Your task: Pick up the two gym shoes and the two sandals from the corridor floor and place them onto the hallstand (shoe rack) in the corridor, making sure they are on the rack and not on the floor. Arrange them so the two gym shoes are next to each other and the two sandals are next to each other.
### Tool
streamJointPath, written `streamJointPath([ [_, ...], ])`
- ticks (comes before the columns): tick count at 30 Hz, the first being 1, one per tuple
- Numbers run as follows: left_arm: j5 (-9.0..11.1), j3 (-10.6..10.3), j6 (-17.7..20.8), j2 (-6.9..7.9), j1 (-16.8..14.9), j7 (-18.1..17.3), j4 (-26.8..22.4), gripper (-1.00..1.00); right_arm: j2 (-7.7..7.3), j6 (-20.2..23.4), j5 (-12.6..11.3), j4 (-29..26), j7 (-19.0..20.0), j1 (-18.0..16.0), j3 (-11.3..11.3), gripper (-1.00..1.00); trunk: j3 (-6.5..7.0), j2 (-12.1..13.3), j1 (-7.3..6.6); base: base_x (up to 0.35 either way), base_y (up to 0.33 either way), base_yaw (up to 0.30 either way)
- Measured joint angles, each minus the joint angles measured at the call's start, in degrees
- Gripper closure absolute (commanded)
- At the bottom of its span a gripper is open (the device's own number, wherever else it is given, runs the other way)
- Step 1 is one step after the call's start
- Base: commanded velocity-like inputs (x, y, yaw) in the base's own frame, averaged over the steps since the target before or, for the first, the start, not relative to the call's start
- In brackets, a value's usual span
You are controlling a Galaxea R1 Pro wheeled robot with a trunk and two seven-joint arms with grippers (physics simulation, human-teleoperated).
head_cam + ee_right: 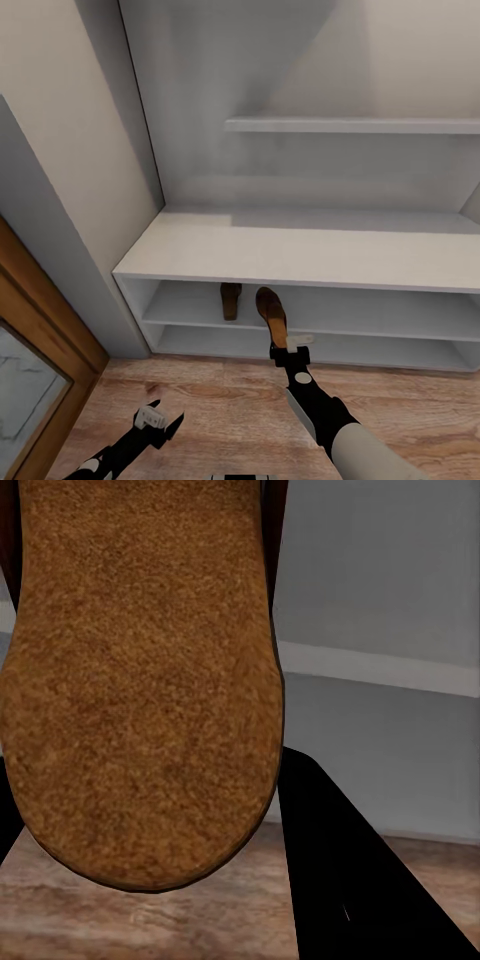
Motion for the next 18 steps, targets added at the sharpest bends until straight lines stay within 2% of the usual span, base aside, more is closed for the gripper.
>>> streamJointPath([
  [5,0.01,0.02,-2.75,0.02,0.0,0.01,1.79,-1.0,0.0,0.0,0.0,0.0,0.0,0.01,0.01,1.0,0.0,0.0,0.0,0.0,0.0,0.0],
  [12,0.01,0.02,-3.91,0.03,0.0,0.02,2.49,-1.0,0.0,0.0,0.0,0.0,0.0,0.0,0.01,1.0,0.0,0.0,0.0,0.004,0.0,0.0],
  [18,0.01,0.02,-4.14,0.04,0.0,0.02,2.63,-1.0,0.0,0.0,0.0,0.0,0.0,-0.02,0.01,1.0,0.0,0.0,0.0,0.139,0.0,0.0],
])
